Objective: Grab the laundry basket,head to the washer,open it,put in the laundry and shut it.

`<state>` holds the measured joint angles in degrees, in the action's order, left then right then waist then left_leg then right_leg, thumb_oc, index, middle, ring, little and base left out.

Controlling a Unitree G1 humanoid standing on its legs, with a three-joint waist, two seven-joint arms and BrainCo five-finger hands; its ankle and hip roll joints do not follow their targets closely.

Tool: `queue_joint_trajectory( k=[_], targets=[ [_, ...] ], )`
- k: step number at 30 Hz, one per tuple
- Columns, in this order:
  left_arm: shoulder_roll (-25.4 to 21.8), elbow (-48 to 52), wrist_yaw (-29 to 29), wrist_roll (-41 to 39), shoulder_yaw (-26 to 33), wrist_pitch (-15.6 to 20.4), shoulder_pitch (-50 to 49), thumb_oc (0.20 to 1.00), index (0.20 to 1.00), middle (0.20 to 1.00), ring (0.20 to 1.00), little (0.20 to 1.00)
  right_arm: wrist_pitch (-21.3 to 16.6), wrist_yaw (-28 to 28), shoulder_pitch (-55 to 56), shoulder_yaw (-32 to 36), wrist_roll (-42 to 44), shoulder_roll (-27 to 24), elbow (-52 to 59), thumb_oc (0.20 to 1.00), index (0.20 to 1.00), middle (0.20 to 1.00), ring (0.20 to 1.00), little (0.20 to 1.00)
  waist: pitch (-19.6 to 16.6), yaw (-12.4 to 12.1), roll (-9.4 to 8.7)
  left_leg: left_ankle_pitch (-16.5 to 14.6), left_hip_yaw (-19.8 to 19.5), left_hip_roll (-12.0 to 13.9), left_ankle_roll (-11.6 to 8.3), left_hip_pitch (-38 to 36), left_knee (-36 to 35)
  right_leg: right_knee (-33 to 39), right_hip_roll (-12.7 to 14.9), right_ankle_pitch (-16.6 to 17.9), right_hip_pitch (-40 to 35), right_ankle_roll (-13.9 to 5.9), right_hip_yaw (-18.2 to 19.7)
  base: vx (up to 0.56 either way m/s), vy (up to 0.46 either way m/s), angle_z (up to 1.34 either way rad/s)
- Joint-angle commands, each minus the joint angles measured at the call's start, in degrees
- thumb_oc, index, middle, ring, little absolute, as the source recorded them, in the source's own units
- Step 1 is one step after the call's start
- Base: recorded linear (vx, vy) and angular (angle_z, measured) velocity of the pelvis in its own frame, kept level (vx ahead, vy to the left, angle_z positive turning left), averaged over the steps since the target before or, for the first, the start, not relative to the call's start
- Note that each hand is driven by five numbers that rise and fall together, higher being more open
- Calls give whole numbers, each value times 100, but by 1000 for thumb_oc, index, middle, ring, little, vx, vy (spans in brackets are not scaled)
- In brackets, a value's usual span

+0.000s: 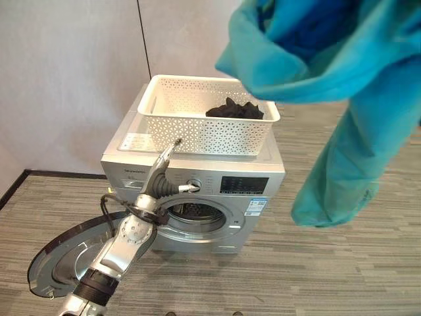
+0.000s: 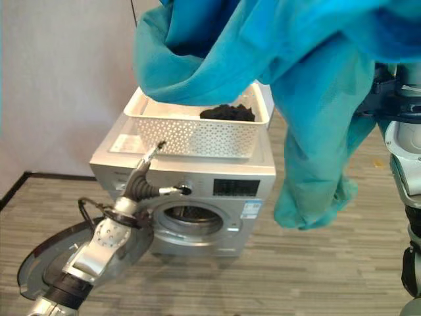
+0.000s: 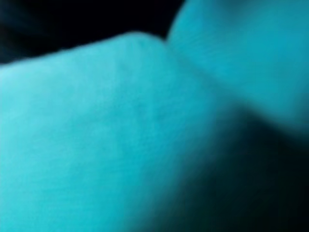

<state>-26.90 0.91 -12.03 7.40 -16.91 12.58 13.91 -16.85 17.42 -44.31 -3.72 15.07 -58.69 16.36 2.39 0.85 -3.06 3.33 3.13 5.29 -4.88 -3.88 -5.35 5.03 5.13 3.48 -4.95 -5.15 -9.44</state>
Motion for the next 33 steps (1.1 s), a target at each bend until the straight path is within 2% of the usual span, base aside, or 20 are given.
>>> queue_joint_trajectory(
  k=[1, 5, 8, 12, 13, 15, 17, 21, 25, 26, 33],
  targets=[
    [-73, 262, 74, -119, -40, 14, 446, 1000, 1000, 1000, 1000, 1000, 293, -42, -418, -109, 196, 38, -302, 200, 200, 200, 200, 200, -212, -131, -101, -284, -267, -25, 54, 354, 35, -391, 234, -608, 54, -298, -33, -14, 12, 5],
    [-39, 444, 121, -288, 56, -76, 466, 1000, 1000, 1000, 1000, 1000, 408, -173, -355, -188, 186, 180, -227, 200, 200, 200, 200, 200, -163, -165, -102, -260, -306, -56, 71, 388, 35, -407, 257, -611, 60, -295, -72, -8, 0, 4],
    [15, 620, 306, -722, 100, -137, 336, 1000, 1000, 1000, 1000, 1000, 505, -338, -196, -258, 160, 360, -116, 200, 200, 200, 200, 200, -120, -209, -95, -248, -330, -80, 84, 418, 35, -411, 272, -617, 69, -294, -99, -4, 2, 4],
    [-21, 956, 942, -1753, 12, -368, -180, 1000, 1000, 1000, 1000, 1000, 654, -673, 264, -349, 269, 780, 42, 200, 200, 200, 200, 200, 5, -303, -27, -214, -382, -117, 112, 464, 35, -399, 285, -612, 62, -285, -144, -6, 5, 2],
    [-30, 971, 948, -1759, 16, -377, -193, 1000, 1000, 1000, 1000, 1000, 659, -676, 280, -339, 268, 786, 52, 200, 200, 200, 200, 200, -1, -301, -33, -214, -384, -117, 112, 464, 35, -398, 285, -612, 61, -285, -147, 21, 5, 6],
    [-174, 1195, 1221, -2321, 25, -527, -492, 1000, 1000, 1000, 1000, 1000, 746, -833, 496, -366, 334, 895, 123, 200, 200, 200, 200, 200, 58, -345, 21, -199, -409, -129, 123, 483, 35, -396, 298, -610, 58, -287, -193, -11, 9, 10],
    [-535, 1578, 1443, -2876, 139, -760, -837, 1000, 1000, 1000, 1000, 1000, 829, -993, 928, -355, 459, 1118, 203, 200, 200, 200, 200, 200, 121, -404, 71, -211, -459, -136, 130, 499, 35, -397, 308, -649, 27, -289, -269, 3, 6, 19],
    [-696, 1641, 1446, -2944, 127, -949, -768, 1000, 1000, 1000, 1000, 1000, 915, -1125, 1431, -343, 493, 1441, 359, 200, 200, 200, 200, 200, 156, -453, 60, -175, -548, -145, 121, 549, 35, -399, 317, -670, 13, -290, -368, 0, -16, 15],
    [-394, 1152, 1406, -3032, -223, -1035, -460, 1000, 1000, 1000, 1000, 1000, 954, -1191, 1632, -421, 563, 1721, 403, 200, 200, 200, 200, 200, 145, -426, 47, -159, -574, -160, 105, 583, 35, -404, 314, -690, -2, -284, -422, -1, -10, 16],
    [-118, 771, 1234, -2857, -395, -981, -153, 1000, 1000, 1000, 1000, 1000, 958, -1205, 1659, -540, 597, 1901, 417, 200, 200, 200, 200, 200, 139, -407, 28, -149, -586, -161, 94, 592, 35, -408, 312, -713, -13, -278, -450, 2, -13, 4],
    [580, -207, 866, -2386, -759, -863, 308, 1000, 1000, 1000, 1000, 1000, 920, -1237, 1454, -999, 829, 2200, 358, 200, 200, 200, 200, 200, 131, -351, 14, -144, -564, -152, 85, 603, 35, -496, 314, -750, 14, -261, -462, 4, 1, 3]
  ],
)
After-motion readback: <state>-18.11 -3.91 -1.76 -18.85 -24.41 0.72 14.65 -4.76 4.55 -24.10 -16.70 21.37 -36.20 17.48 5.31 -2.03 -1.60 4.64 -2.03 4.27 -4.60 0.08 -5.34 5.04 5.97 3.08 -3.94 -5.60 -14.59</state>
